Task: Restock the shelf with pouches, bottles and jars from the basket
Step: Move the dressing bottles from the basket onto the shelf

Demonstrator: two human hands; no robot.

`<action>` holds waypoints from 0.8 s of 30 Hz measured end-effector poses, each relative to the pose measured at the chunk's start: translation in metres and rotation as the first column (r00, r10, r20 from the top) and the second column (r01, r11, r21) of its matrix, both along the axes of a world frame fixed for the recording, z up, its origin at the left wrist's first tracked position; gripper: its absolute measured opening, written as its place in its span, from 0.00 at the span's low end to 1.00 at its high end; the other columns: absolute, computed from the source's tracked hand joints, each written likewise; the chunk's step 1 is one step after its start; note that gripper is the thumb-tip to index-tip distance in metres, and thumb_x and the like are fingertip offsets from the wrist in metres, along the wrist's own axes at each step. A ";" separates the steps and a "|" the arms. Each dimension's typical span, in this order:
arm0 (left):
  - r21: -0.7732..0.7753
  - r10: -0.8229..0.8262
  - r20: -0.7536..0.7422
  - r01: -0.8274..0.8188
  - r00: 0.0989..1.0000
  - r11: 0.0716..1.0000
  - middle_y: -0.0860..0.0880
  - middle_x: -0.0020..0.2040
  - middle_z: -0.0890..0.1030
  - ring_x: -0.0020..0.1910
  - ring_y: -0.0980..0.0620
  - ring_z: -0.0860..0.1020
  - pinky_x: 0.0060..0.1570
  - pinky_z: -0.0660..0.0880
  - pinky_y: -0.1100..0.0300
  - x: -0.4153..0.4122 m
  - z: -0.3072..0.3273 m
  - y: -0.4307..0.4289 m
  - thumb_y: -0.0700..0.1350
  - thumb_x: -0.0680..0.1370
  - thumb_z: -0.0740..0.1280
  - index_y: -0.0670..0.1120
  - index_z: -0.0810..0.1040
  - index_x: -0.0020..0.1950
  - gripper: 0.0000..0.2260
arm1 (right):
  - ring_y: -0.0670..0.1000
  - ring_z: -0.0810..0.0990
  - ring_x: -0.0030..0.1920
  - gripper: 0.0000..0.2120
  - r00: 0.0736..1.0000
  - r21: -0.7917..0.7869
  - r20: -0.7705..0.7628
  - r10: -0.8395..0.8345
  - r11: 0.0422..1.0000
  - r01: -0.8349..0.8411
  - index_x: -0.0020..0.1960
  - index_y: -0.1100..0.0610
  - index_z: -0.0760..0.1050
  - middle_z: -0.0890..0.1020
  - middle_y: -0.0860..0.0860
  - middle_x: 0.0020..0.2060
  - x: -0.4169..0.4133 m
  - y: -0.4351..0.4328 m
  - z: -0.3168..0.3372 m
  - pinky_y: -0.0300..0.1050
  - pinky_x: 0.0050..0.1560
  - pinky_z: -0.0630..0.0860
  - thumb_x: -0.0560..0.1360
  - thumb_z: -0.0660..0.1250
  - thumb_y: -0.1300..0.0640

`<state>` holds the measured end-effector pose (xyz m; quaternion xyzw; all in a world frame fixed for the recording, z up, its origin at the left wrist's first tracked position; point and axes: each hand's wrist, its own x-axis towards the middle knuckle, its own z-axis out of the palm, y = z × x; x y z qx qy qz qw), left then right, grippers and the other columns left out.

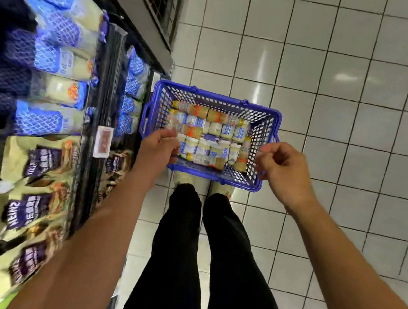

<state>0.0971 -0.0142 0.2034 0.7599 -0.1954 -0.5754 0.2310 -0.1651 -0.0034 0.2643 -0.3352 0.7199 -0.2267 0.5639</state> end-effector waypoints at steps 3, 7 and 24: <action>0.070 0.033 0.028 -0.035 0.999 0.997 0.50 0.35 0.81 0.29 0.55 0.78 0.31 0.79 0.59 0.006 -0.062 -0.007 0.41 0.76 0.68 0.53 0.78 0.48 0.07 | 0.40 0.81 0.34 0.06 0.999 0.043 -0.013 0.046 0.998 -0.045 0.45 0.54 0.77 0.83 0.49 0.39 0.005 -0.016 -0.055 0.34 0.35 0.77 0.80 0.65 0.63; 0.143 0.000 0.141 -0.020 0.990 0.990 0.48 0.37 0.80 0.25 0.56 0.77 0.35 0.79 0.54 0.016 -0.144 -0.017 0.41 0.78 0.67 0.53 0.76 0.47 0.06 | 0.44 0.77 0.31 0.06 0.996 0.105 -0.018 0.084 0.991 -0.082 0.45 0.57 0.76 0.81 0.53 0.38 0.014 -0.033 -0.136 0.36 0.32 0.77 0.79 0.65 0.65; 0.253 -0.411 0.596 0.325 0.689 0.911 0.36 0.70 0.67 0.66 0.37 0.70 0.55 0.69 0.52 0.041 -0.372 -0.037 0.44 0.78 0.69 0.43 0.57 0.79 0.33 | 0.53 0.79 0.32 0.04 0.971 0.421 0.059 -0.234 0.887 0.188 0.47 0.62 0.75 0.80 0.57 0.36 0.063 -0.096 -0.402 0.50 0.41 0.81 0.80 0.64 0.62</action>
